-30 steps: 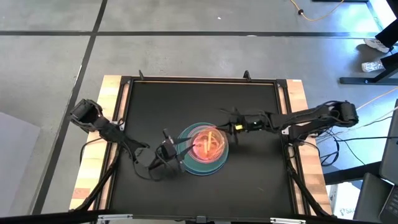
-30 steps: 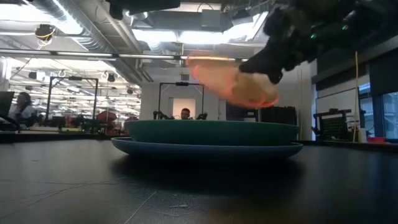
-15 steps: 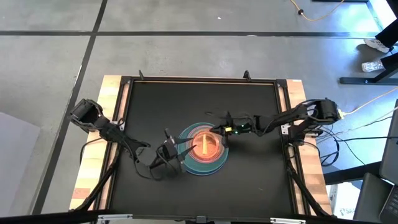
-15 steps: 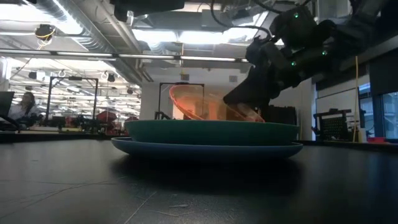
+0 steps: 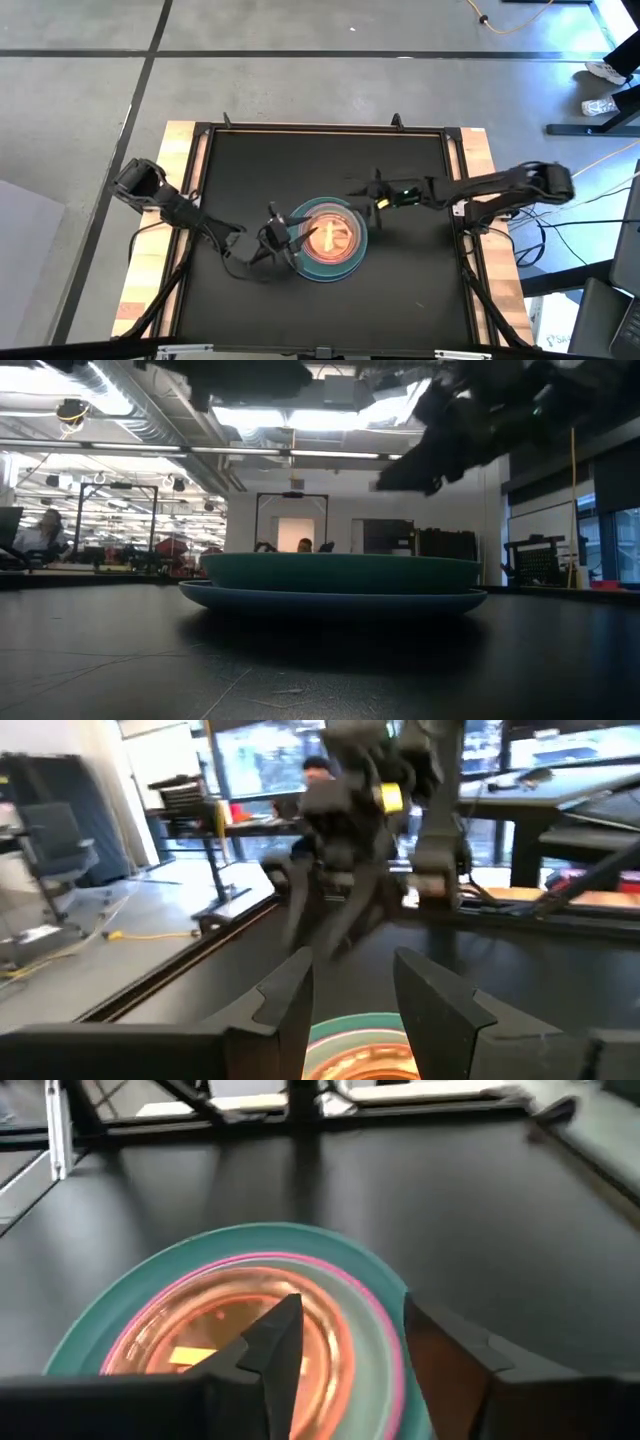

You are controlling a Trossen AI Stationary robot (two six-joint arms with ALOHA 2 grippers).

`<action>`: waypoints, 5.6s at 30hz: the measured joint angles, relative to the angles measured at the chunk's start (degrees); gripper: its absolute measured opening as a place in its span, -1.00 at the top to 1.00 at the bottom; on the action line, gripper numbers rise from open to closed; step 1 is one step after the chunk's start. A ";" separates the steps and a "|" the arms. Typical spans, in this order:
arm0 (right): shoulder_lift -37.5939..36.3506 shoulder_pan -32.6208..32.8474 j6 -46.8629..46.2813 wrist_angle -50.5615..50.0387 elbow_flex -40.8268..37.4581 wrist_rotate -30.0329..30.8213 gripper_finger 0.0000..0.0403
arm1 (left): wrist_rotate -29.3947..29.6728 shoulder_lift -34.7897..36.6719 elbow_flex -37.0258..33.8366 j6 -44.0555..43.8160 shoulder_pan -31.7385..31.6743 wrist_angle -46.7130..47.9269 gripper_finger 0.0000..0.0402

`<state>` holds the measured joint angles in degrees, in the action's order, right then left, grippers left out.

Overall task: Stack plastic plates
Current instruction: Return to Home Position

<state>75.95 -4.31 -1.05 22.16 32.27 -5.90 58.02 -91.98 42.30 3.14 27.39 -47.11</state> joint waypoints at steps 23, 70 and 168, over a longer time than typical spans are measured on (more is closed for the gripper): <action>-34.20 -8.85 11.37 -27.82 -0.07 6.41 0.44 | -38.77 25.93 -0.21 0.39 -27.15 42.42 0.84; -75.80 -11.04 -2.26 -18.26 -31.31 0.32 0.93 | -46.16 77.50 -41.88 -10.50 -32.49 28.91 0.98; -73.58 -11.06 -0.16 -20.62 -31.87 1.82 0.93 | -52.98 89.74 -41.81 -11.73 -32.43 45.84 0.98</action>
<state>2.37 -15.38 -1.21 1.54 0.40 -4.08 5.04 -2.24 0.49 -8.59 -5.04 -1.27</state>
